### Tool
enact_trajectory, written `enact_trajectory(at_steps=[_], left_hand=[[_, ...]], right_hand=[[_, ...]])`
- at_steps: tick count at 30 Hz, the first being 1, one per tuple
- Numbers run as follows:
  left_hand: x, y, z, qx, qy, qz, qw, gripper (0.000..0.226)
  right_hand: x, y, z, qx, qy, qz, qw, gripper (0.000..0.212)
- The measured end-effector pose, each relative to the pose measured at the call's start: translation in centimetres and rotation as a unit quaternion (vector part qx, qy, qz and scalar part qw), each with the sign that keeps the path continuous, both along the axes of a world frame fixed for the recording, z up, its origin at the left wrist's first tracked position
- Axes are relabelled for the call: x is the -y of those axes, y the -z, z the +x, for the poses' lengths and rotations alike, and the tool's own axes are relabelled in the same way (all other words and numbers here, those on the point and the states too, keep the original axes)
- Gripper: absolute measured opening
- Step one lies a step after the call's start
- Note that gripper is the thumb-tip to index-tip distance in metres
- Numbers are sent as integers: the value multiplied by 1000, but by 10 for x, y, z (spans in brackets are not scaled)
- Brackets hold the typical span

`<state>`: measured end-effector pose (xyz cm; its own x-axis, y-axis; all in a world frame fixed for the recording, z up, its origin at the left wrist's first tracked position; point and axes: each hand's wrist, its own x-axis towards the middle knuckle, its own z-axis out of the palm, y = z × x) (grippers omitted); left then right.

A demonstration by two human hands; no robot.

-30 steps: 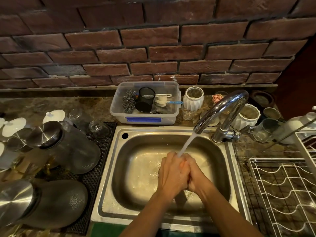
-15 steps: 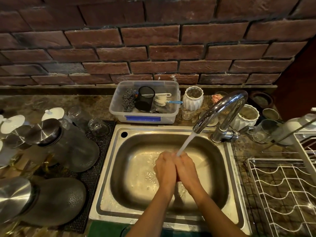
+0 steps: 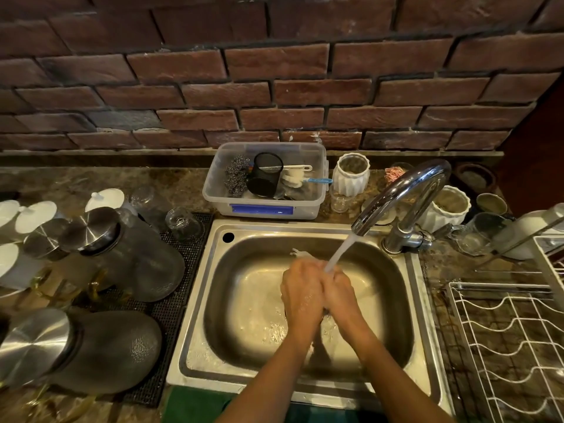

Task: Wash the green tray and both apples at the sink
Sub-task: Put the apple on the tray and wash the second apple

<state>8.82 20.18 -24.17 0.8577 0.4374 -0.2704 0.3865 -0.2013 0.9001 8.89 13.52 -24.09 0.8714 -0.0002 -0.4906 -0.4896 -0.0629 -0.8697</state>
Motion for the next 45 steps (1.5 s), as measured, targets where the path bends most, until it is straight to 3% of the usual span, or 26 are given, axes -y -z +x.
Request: enact_trajectory(at_steps=[5, 9, 14, 17, 22, 27, 31, 36, 42, 45], left_hand=[[-5, -8, 13, -70, -20, -80, 994, 25], [-6, -5, -3, -21, 47, 22, 998, 24], [-22, 9, -24, 38, 173, 127, 976, 48], [-26, 11, -25, 32, 180, 130, 975, 43], [-22, 1, -20, 19, 95, -22, 995, 11], [-24, -10, -25, -8, 22, -161, 987, 12], [-25, -17, -27, -12, 26, -157, 987, 12], [-24, -22, -33, -58, -9, -191, 980, 30], [-28, -24, -35, -52, -14, -216, 975, 28], [-29, -26, -38, -63, -12, -225, 972, 24]], right_hand=[[-5, 7, -12, 30, 39, 14, 999, 42], [-2, 6, -2, 0, 51, 1, 999, 27], [10, 2, 5, -163, 38, 90, 982, 46], [10, -3, 4, -211, 25, 111, 971, 57], [3, -4, -2, -91, 29, -26, 995, 52], [1, 2, -28, 49, -7, -85, 995, 40], [11, -1, -40, 96, -62, -101, 988, 73], [38, -2, -64, 140, -157, -150, 966, 62], [101, 25, -147, 155, -122, -387, 901, 48], [118, 34, -190, 167, -98, -529, 826, 52]])
